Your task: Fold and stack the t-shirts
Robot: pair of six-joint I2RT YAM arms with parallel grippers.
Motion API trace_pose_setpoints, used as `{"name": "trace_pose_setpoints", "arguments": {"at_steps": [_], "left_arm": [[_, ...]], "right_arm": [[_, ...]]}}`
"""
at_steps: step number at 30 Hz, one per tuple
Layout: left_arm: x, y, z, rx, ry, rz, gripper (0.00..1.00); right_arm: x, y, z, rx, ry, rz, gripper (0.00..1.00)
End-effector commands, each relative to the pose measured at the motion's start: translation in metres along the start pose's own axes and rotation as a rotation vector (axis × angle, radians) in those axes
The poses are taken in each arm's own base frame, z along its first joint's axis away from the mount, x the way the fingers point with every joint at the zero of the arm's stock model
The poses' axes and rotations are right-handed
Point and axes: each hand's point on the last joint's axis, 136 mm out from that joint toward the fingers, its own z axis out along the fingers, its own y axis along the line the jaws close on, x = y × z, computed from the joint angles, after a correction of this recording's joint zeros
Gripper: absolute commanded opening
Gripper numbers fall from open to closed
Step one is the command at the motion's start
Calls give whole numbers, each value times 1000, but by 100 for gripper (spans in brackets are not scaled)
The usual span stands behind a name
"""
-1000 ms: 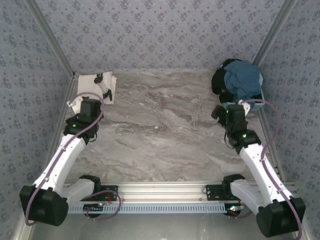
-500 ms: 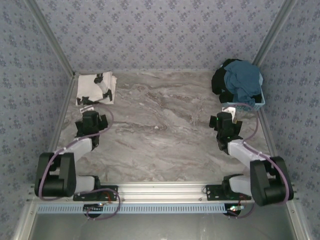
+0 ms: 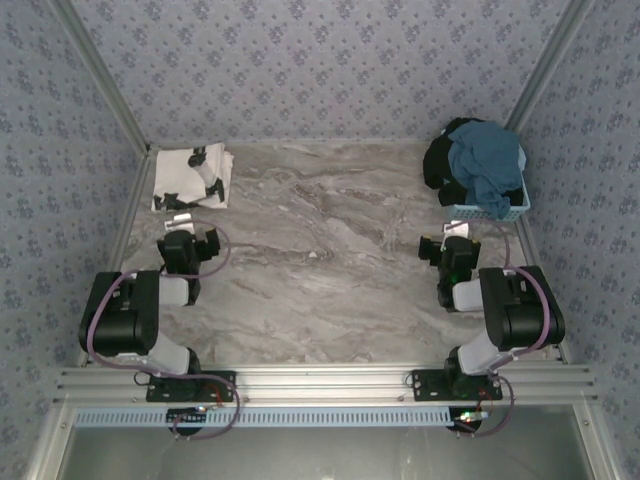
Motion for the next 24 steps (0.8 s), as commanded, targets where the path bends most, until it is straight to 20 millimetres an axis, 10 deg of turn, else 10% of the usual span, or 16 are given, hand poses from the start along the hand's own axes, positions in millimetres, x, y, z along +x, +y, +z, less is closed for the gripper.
{"name": "trace_pose_setpoints", "arguments": {"at_steps": [1, 24], "left_arm": [[-18, -2, 3, 7, -62, -8, 98], [-18, -4, 3, -4, -58, 15, 98]], "right_arm": [[-32, -9, 6, -10, -76, 77, 100], [-31, 4, 7, -53, -71, 27, 100]]}}
